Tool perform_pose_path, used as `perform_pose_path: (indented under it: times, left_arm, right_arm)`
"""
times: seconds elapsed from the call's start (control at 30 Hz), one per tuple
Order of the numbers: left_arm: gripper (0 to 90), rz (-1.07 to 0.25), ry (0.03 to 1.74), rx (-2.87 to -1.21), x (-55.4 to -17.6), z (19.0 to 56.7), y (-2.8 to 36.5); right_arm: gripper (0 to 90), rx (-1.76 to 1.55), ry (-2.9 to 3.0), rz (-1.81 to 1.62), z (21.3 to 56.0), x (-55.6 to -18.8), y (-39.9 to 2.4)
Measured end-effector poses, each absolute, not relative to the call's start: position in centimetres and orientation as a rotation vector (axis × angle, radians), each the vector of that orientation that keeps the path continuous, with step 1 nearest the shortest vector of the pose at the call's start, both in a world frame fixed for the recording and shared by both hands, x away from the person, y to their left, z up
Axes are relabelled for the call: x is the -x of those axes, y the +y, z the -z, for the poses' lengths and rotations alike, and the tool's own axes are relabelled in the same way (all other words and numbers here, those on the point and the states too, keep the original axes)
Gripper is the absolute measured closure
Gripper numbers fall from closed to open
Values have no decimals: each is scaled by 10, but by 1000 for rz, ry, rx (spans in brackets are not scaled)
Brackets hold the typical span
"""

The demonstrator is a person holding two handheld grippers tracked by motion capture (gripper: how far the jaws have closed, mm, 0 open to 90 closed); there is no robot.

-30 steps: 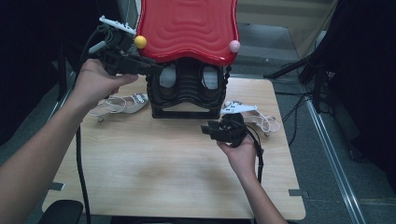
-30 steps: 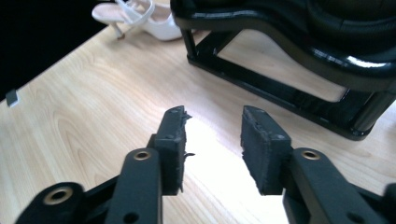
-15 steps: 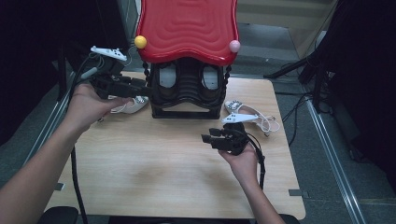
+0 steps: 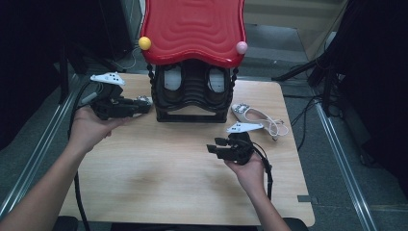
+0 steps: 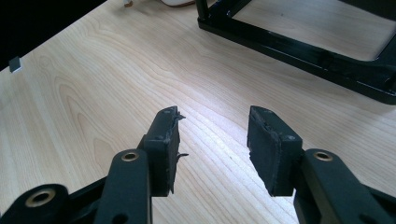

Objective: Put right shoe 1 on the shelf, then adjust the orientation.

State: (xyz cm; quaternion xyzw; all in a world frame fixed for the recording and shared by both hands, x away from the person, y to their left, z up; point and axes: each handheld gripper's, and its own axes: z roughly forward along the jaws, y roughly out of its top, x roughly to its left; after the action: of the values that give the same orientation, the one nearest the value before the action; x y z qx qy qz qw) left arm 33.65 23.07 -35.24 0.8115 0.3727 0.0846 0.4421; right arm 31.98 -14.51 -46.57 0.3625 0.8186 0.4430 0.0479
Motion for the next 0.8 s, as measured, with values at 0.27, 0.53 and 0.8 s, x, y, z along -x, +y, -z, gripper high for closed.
perform_pose_path:
  times: [0.27,0.53,0.8]
  left_arm:
    - [830,-176,964,-2006,-337,377,239]
    - [879,-163,1012,-2005,-343,408,247]
    - [894,-144,1065,-2006,-352,434,256]
  right_arm:
    - [554,-1136,2477,-1360,467,-321,-152]
    - [551,-1142,2474,-1364,470,-318,-154]
    - [545,-1147,2479,-1359,475,-315,-155]
